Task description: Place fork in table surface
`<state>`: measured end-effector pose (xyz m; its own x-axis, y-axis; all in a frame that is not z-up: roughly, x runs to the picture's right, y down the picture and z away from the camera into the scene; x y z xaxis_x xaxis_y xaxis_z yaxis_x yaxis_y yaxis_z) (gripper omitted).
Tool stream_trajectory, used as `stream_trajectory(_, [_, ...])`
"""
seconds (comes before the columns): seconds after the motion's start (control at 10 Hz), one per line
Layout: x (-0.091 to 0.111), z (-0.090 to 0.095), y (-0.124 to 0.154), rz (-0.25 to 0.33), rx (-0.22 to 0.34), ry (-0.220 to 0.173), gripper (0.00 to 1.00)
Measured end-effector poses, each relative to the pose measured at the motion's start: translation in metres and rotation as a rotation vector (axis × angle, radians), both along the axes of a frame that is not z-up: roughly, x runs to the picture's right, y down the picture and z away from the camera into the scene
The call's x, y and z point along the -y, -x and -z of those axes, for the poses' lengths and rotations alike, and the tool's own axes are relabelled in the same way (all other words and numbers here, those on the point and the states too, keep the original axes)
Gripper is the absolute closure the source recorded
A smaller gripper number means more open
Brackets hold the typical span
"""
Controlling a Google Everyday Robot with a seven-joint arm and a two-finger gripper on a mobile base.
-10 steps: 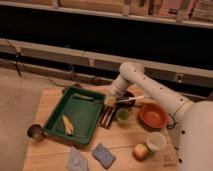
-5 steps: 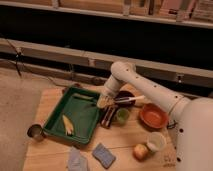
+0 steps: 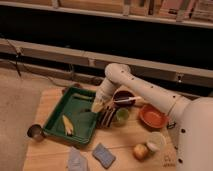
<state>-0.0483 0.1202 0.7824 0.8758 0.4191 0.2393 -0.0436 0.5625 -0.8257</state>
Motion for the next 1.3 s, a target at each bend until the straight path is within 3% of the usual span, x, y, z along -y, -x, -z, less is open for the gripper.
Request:
stream_trajectory(0.5, [-0.035,0.046,-0.011,-0.099,-0.082,0.042,1.00])
stream_trajectory(1.0, [-0.054,0.081,-0.069,-0.224,-0.224,0.057,1.00])
stream_trajectory(1.3, [-0.068,0.096,-0.085,-0.279,-0.288,0.073,1.00])
